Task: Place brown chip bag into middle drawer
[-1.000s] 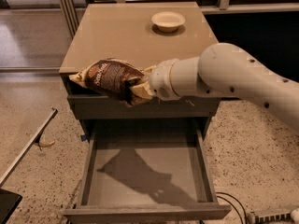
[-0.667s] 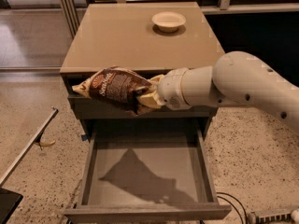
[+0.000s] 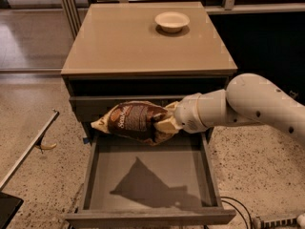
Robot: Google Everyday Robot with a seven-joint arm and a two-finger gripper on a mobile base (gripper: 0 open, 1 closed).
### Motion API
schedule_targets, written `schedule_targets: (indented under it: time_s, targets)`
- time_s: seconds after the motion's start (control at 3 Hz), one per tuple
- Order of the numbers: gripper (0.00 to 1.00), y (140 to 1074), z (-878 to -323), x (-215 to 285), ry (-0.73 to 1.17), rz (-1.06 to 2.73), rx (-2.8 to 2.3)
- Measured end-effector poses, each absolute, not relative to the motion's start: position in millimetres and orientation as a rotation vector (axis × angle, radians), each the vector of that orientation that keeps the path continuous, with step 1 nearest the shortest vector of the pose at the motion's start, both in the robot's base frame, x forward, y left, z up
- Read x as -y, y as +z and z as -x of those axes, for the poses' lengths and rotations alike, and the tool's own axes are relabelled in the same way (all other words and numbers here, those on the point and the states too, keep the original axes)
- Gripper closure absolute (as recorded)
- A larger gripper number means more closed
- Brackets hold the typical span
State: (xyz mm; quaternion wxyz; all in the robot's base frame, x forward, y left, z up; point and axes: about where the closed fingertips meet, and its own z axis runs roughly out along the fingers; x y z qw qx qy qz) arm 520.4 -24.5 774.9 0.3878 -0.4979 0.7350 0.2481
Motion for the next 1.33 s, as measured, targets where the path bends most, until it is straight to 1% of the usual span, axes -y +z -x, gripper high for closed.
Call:
schedule_targets:
  time_s: [0.33, 0.67, 1.0, 1.33]
  targets:
    - [1.0, 717.3, -510.3, 40.7, 0.708, 1.274, -1.992]
    - [1.0, 659.4, -510.5, 46.1, 0.752, 1.262, -2.112]
    - [1.0, 598.4, -525.2, 39.8, 0.736, 1.203, -2.254]
    - [1.0, 556.7, -552.7, 33.6, 0.675, 1.106, -2.372]
